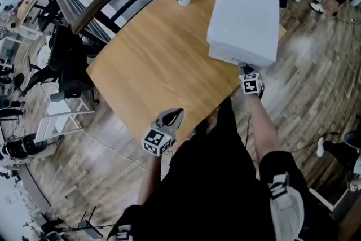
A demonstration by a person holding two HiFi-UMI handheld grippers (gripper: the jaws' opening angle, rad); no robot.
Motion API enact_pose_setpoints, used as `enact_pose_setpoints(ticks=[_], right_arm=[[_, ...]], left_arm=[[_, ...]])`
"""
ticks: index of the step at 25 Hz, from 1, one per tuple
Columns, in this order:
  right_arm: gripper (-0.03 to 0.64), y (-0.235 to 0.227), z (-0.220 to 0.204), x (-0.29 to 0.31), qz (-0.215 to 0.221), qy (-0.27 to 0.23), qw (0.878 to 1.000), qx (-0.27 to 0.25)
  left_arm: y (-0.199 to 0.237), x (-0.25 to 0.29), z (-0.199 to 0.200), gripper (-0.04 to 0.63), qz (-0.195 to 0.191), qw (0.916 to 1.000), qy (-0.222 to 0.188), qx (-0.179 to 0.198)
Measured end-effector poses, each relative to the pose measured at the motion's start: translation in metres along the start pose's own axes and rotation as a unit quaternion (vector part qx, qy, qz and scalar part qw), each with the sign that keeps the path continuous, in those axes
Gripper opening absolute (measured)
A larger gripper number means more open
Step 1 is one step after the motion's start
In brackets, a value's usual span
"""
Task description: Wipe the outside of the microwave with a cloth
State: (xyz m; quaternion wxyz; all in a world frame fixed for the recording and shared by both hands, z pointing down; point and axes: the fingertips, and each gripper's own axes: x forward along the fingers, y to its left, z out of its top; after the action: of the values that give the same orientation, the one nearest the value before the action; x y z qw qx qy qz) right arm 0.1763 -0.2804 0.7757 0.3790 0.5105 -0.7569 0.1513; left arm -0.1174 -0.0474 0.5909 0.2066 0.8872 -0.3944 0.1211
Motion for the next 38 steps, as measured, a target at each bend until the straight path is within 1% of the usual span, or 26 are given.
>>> enact_pose_setpoints(ticks=[4, 6, 9, 13, 17, 18, 21, 34, 38], right_arm=[[0.044, -0.010, -0.008, -0.004, -0.002, 0.002, 1.000, 0.013], [0.046, -0.020, -0.005, -0.008, -0.011, -0.009, 1.000, 0.015], [0.044, -0.029, -0.019, -0.010, -0.017, 0.008, 1.000, 0.021], [0.044, -0.044, -0.014, -0.018, -0.029, -0.015, 0.999, 0.024], [0.044, -0.054, -0.030, -0.019, -0.034, 0.002, 0.999, 0.029], [0.044, -0.056, -0.028, -0.020, -0.037, -0.001, 0.999, 0.027], [0.044, -0.059, -0.026, -0.021, -0.038, -0.009, 0.999, 0.032], [0.044, -0.069, -0.040, -0.020, -0.046, 0.002, 0.998, 0.037], [0.044, -0.071, -0.043, -0.020, -0.048, 0.006, 0.998, 0.039]], left_arm=[[-0.004, 0.008, -0.001, 0.003, -0.009, 0.9999, 0.007, 0.003], [-0.006, 0.011, 0.001, 0.003, -0.014, 0.9999, 0.005, 0.006], [-0.007, 0.015, 0.003, 0.003, -0.016, 0.9999, 0.003, 0.006], [-0.011, 0.020, 0.005, 0.003, -0.019, 0.9998, 0.011, 0.002], [-0.014, 0.025, 0.006, 0.003, -0.024, 0.9996, 0.013, 0.001], [-0.014, 0.026, 0.006, 0.003, -0.025, 0.9996, 0.014, 0.002], [-0.015, 0.028, 0.008, 0.003, -0.029, 0.9995, 0.014, 0.005], [-0.016, 0.032, 0.008, 0.003, -0.029, 0.9995, 0.014, 0.007], [-0.014, 0.030, 0.002, 0.003, -0.026, 0.9993, 0.024, 0.005]])
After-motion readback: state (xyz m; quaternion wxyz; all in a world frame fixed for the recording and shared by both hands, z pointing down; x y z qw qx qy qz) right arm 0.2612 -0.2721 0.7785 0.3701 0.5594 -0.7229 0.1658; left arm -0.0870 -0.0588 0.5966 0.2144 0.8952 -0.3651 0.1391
